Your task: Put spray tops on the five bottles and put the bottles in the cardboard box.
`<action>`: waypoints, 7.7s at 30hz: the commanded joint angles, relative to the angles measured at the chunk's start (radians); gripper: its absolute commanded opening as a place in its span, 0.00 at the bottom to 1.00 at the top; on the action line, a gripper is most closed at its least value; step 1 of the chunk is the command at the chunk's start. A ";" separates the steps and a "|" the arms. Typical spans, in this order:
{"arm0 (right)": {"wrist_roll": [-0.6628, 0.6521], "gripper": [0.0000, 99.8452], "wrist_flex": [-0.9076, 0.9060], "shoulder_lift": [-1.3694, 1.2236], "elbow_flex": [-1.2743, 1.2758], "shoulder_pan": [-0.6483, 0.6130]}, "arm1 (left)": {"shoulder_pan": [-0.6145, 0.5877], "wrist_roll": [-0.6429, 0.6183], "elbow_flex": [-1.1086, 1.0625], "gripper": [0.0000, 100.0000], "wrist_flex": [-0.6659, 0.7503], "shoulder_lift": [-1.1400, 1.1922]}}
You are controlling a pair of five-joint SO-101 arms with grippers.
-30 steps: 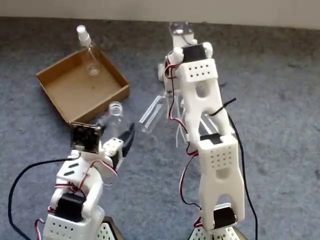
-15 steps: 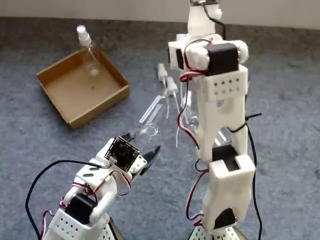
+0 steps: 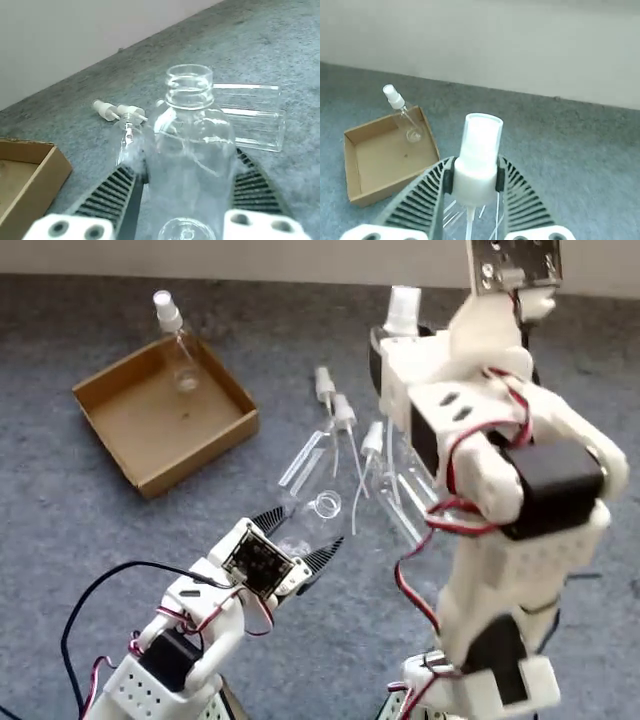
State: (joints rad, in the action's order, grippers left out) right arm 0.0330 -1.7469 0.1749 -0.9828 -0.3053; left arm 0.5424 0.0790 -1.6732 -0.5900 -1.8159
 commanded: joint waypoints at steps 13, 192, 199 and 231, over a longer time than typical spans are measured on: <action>0.009 0.01 0.378 0.489 0.776 0.016 | 0.179 0.008 -0.022 0.11 0.028 -0.010; -0.414 0.13 0.753 1.380 2.031 -0.222 | -0.202 -0.207 0.099 0.11 0.069 -0.010; -0.413 0.12 0.789 1.380 2.095 -0.240 | -0.375 -0.207 0.076 0.11 0.170 -0.010; -0.413 0.01 1.405 1.380 2.631 -0.509 | -0.150 -0.209 -0.021 0.11 0.330 -0.007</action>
State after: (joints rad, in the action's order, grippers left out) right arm -0.3721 -0.3721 1.5451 1.6609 -0.8055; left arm 0.3414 -0.1158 -1.6747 -0.2493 -1.8159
